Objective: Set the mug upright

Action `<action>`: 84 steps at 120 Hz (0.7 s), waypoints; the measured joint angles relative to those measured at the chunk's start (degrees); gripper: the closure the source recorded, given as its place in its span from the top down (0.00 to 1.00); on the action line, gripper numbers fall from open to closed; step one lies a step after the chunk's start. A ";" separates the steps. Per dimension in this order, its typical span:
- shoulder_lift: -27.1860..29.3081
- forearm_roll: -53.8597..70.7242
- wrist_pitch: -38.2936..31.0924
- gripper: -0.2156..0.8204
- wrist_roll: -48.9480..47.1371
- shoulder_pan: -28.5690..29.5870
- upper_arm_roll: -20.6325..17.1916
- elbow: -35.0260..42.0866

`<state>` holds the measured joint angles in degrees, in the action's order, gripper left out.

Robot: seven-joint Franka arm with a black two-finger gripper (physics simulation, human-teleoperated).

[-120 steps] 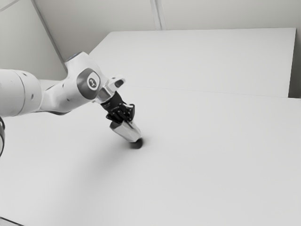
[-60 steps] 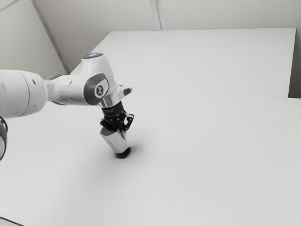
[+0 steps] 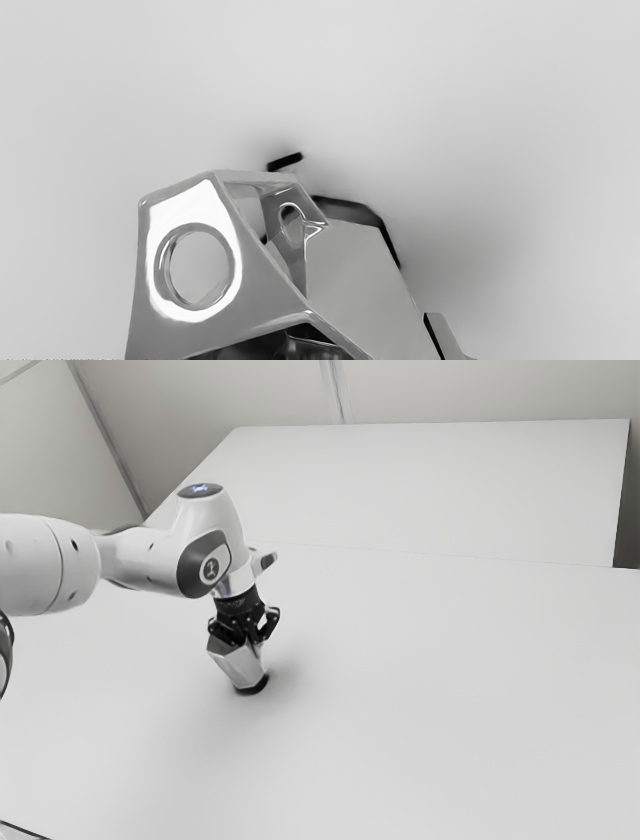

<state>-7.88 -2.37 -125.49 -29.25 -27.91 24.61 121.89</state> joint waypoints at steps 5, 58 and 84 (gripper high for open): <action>-0.03 0.12 -0.19 0.07 -0.66 -0.06 0.11 0.11; -0.71 1.24 -4.63 0.07 -4.88 -0.25 1.06 1.73; -1.48 1.61 -4.66 0.05 -6.18 -0.30 1.09 2.05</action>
<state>-9.36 -0.77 -130.14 -35.43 -28.20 25.70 123.94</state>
